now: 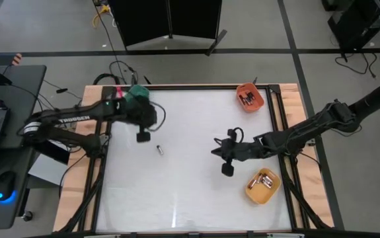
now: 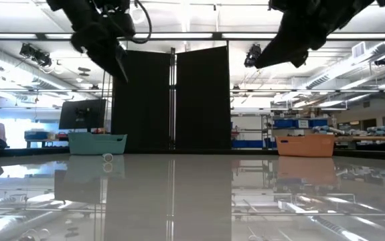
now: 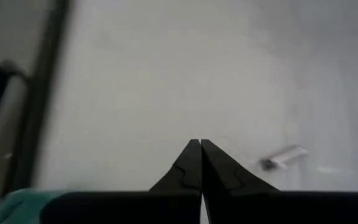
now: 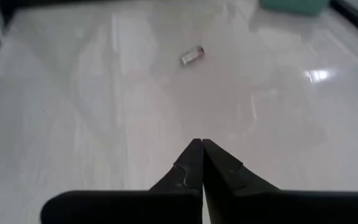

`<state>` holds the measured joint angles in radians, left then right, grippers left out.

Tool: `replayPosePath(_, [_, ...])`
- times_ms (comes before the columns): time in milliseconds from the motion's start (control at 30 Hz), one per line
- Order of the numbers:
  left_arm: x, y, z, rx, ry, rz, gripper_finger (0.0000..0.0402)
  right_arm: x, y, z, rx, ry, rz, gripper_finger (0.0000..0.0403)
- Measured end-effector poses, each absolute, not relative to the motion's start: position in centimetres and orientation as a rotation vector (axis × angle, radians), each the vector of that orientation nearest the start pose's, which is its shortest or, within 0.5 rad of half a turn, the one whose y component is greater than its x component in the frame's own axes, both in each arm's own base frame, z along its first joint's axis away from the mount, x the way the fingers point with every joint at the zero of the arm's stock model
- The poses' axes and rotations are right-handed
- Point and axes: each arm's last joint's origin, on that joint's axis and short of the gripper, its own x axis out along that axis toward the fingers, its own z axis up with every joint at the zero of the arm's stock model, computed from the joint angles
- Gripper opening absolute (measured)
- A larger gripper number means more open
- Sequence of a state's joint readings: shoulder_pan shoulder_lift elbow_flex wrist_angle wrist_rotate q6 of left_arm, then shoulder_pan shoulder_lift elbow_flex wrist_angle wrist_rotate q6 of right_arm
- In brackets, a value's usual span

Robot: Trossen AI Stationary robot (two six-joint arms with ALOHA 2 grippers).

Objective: Sort batteries
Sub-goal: Put the silver battery into the yellow bin

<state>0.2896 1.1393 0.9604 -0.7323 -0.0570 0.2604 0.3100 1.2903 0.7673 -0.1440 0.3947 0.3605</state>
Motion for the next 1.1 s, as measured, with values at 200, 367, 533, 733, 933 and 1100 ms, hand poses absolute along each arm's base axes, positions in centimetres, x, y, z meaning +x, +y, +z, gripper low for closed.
replayPosePath(200, [21.1,3.8,25.2,0.118,0.99,-0.006,0.0005,25.4,6.9,21.8,0.136,0.512,-0.171,0.0014])
replayPosePath(367, [21.0,2.4,23.6,0.139,1.019,-0.079,0.0007,25.3,7.0,21.4,0.151,0.471,-0.158,0.0011])
replayPosePath(533, [21.7,1.8,23.0,0.157,1.03,-0.111,0.0036,25.3,7.0,21.4,0.152,0.465,-0.161,0.0015])
replayPosePath(733, [23.2,1.4,21.2,0.216,1.088,-0.164,0.0107,25.3,7.0,21.4,0.15,0.467,-0.162,0.0013])
replayPosePath(933, [25.1,1.5,19.8,0.293,1.158,-0.232,0.0151,25.2,7.0,21.4,0.146,0.473,-0.163,0.0016])
replayPosePath(1100, [26.4,1.5,18.9,0.371,1.215,-0.313,0.0152,25.2,7.0,21.3,0.144,0.48,-0.165,0.0014])
